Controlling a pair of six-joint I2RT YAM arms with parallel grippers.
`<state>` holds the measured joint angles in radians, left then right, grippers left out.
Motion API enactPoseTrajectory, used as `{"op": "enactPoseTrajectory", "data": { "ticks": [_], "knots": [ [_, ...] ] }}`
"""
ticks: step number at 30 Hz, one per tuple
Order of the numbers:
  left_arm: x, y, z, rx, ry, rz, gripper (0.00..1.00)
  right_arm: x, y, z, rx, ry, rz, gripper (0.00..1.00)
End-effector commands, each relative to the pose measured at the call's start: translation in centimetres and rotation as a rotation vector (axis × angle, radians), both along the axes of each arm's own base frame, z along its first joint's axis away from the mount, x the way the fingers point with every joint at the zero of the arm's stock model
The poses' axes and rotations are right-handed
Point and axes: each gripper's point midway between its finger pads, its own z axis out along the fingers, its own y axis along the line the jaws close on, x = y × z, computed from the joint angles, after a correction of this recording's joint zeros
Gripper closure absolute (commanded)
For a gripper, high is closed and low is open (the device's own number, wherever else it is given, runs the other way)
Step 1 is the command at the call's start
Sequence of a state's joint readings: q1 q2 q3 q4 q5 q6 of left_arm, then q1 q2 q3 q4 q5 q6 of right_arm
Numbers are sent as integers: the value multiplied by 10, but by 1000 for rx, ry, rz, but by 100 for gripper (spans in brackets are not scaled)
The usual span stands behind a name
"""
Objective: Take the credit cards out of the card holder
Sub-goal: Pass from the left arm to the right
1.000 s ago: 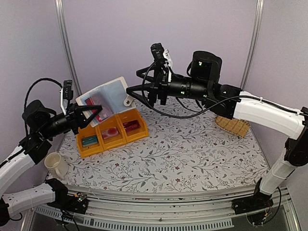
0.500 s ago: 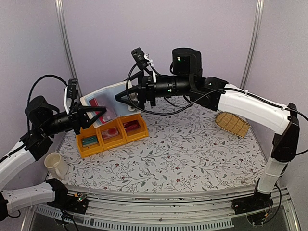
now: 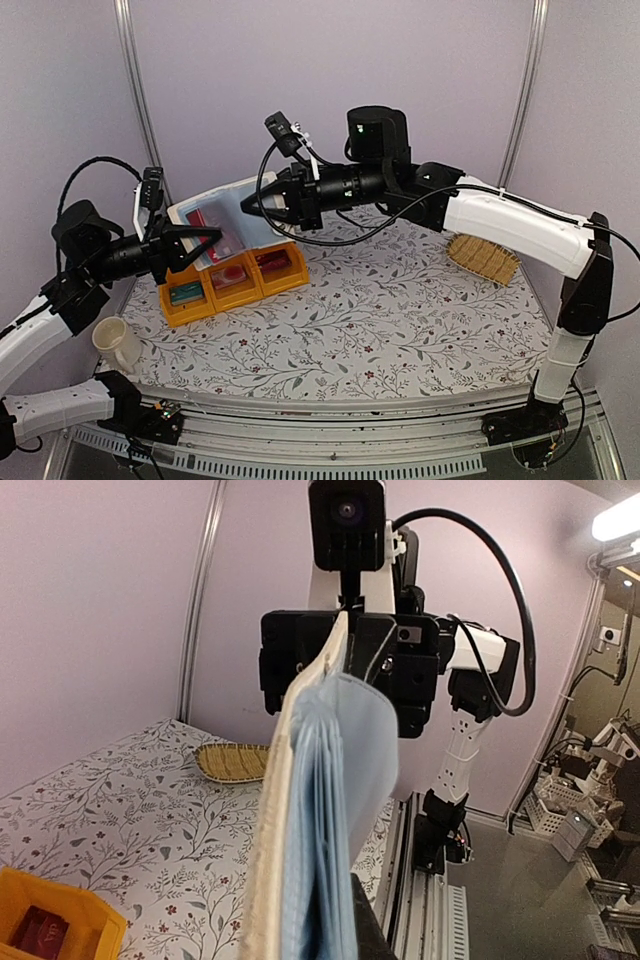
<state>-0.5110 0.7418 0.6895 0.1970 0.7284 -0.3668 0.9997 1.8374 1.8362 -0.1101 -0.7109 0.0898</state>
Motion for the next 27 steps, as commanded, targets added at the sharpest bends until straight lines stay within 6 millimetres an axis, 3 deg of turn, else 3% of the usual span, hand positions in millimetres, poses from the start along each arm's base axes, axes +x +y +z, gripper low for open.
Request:
{"op": "enactPoseTrajectory", "data": {
  "ticks": [1,6,10,12,14,17,24,27],
  "knots": [
    [-6,1,16,-40,-38,-13,100,-14,-15,22,58,20,67,99],
    [-1,2,17,-103,10,0,100,-12,-30,30,135,48,100,99],
    [31,6,-3,-246,194,87,69,3,-40,21,145,153,92,99],
    [35,0,-17,-255,236,58,53,15,-50,13,160,188,71,99],
    [37,-6,-24,-227,249,30,45,25,-63,9,184,247,77,99],
    [39,-9,-31,-191,238,40,42,25,-77,6,199,312,104,99],
    [41,-10,-30,-175,187,58,38,18,-80,6,205,301,147,99],
    [52,-13,-39,-140,209,109,44,14,-81,9,217,292,178,99]
  ]
}}
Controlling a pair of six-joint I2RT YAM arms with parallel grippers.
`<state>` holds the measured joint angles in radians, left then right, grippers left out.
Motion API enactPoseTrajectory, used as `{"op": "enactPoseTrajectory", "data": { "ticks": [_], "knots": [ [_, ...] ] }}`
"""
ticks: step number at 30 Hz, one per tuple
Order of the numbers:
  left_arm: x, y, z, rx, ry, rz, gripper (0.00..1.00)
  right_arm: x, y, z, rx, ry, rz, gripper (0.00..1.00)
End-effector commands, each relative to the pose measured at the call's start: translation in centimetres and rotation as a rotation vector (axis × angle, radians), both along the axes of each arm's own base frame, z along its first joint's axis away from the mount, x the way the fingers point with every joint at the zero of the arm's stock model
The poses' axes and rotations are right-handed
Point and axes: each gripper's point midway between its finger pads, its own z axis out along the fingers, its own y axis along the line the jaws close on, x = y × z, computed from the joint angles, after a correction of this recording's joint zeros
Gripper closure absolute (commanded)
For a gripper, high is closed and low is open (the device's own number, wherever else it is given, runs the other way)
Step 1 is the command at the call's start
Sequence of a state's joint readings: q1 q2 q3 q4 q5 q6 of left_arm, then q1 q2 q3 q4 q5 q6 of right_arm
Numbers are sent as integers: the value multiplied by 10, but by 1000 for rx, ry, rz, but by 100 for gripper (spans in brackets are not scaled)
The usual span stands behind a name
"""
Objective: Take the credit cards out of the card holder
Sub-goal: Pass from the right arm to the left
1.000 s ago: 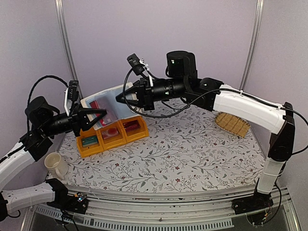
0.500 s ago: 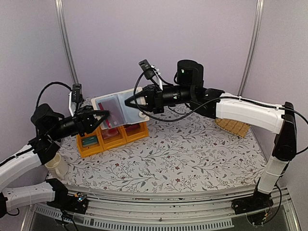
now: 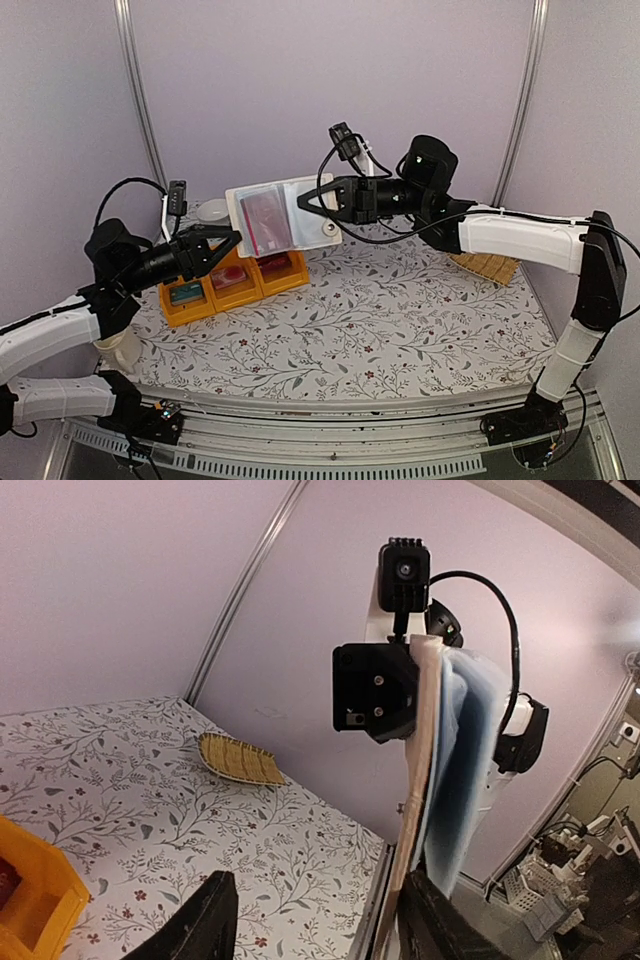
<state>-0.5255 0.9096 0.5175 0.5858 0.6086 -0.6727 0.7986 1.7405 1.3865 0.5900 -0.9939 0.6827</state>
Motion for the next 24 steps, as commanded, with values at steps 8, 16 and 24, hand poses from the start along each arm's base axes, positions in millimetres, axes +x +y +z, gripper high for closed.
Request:
{"op": "enactPoseTrajectory", "data": {
  "ticks": [8,16,24],
  "knots": [
    [-13,-9,22,-28,-132,-48,19,-24,-12,31,88,-40,69,99],
    [-42,-15,30,-40,-240,-162,12,-22,-11,30,84,-32,65,99],
    [-23,-26,38,-19,-219,-96,60,-25,-11,34,89,-36,73,99]
  ]
}}
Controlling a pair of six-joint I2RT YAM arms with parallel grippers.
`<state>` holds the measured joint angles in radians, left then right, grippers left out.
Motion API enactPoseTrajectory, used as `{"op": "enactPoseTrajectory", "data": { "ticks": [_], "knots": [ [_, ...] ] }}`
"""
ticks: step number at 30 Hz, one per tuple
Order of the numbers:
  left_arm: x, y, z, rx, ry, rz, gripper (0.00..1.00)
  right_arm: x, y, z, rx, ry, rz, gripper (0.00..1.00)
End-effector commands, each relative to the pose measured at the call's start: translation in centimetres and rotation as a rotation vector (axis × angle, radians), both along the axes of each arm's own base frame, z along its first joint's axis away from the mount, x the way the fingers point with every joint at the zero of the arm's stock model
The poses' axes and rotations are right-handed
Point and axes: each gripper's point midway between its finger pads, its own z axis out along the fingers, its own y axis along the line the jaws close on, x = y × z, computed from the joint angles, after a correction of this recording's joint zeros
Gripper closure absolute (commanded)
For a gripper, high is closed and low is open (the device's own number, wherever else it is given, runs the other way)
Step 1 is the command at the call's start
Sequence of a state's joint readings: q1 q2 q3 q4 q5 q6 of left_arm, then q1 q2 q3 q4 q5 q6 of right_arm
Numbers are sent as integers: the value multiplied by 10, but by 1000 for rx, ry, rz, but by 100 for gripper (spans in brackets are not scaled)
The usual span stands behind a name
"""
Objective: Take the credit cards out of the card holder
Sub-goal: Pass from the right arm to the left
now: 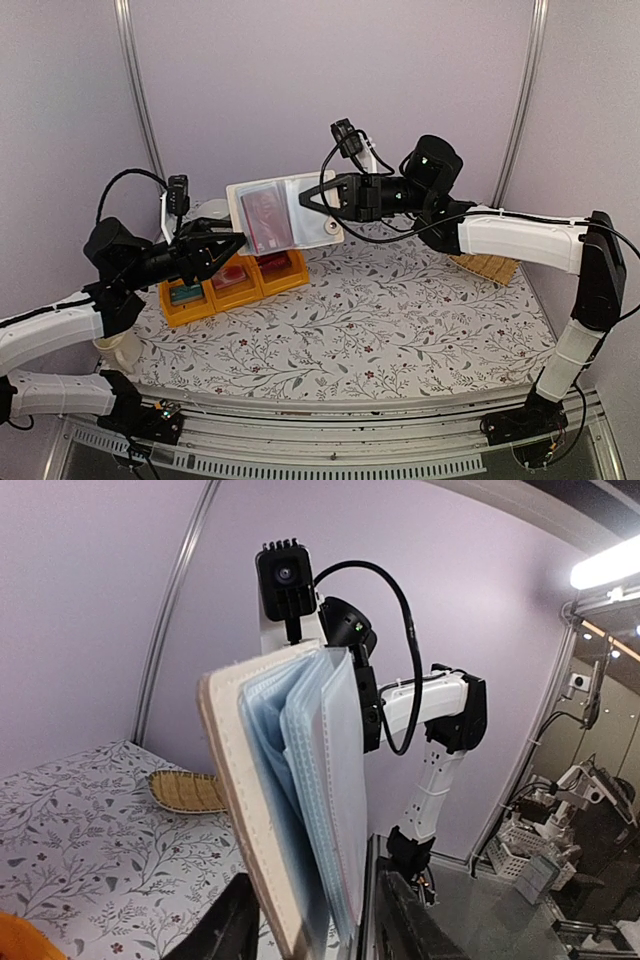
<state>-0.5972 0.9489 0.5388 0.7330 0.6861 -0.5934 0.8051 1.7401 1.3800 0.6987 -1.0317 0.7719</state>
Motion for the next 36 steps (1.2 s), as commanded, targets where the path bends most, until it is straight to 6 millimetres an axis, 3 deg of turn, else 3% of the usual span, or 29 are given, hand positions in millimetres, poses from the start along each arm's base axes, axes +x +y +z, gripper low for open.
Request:
{"op": "enactPoseTrajectory", "data": {
  "ticks": [1,4,7,10,14,18,25,30,36],
  "knots": [
    [7,-7,13,2,-28,34,60,-13,-7,21,48,-41,16,99],
    [7,-10,15,-4,-34,32,68,-14,-7,20,47,-42,17,99],
    [7,-10,15,-4,-36,38,87,-15,-7,20,48,-44,19,99],
    [4,-6,15,-14,-47,47,100,-17,-9,22,51,-52,24,99],
    [0,-1,17,-38,-63,58,100,-19,-9,21,49,-56,31,99],
    [14,0,16,-19,-32,134,100,-22,-6,20,47,-58,49,99],
    [22,5,14,-14,-47,209,100,-47,-4,29,63,-115,131,99],
    [12,6,24,-60,-116,186,83,-58,3,28,69,-137,171,99],
    [8,-8,22,-44,-119,126,81,-60,9,26,66,-132,186,99]
  ]
}}
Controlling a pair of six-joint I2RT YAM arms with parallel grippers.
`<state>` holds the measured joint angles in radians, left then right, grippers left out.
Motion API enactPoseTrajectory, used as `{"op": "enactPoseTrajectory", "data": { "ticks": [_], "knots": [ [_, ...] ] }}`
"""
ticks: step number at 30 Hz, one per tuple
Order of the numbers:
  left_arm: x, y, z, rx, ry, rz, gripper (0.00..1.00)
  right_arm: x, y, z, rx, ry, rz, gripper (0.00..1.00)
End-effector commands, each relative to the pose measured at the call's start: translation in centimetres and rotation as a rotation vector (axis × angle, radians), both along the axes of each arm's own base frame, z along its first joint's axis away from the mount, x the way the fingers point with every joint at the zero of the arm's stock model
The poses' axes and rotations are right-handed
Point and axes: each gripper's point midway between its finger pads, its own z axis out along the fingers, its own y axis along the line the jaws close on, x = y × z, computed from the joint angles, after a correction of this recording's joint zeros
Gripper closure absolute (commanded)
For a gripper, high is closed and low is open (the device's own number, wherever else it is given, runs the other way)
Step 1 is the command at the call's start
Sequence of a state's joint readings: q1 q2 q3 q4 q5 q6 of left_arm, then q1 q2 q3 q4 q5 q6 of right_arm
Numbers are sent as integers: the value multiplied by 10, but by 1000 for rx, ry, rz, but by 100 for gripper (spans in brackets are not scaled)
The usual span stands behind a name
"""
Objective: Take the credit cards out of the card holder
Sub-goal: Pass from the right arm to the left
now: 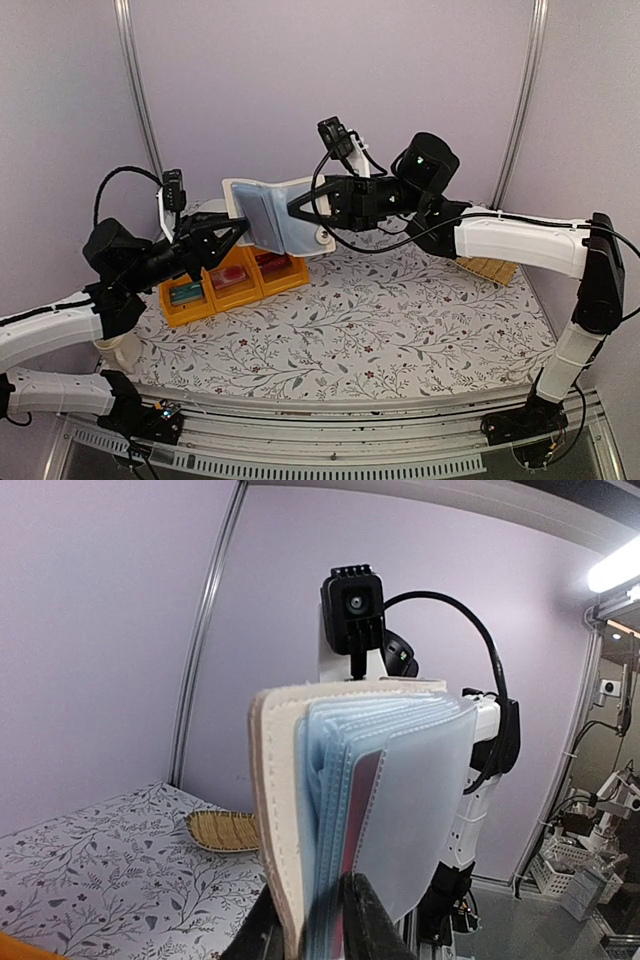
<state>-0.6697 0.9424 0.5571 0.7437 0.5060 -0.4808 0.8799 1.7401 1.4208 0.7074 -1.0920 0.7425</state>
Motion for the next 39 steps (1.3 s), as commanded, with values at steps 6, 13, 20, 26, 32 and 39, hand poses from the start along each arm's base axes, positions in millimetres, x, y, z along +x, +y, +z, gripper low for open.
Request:
{"op": "enactPoseTrajectory", "data": {
  "ticks": [6,13,20,26,32,39],
  "knots": [
    [-13,-14,6,-12,-61,-81,70,-19,-1,12,38,-63,71,99],
    [-26,-22,6,-3,-83,-144,52,-18,0,11,37,-66,72,99],
    [-38,-25,8,-9,-115,-191,38,-16,3,5,28,-62,76,98],
    [-46,-26,9,-11,-129,-218,56,-3,10,-5,10,-43,63,98],
    [-45,-20,6,0,-116,-179,100,18,9,-14,-5,-10,0,99],
    [-4,-6,-14,72,26,73,100,106,-2,-54,-227,81,-524,73]
  ]
}}
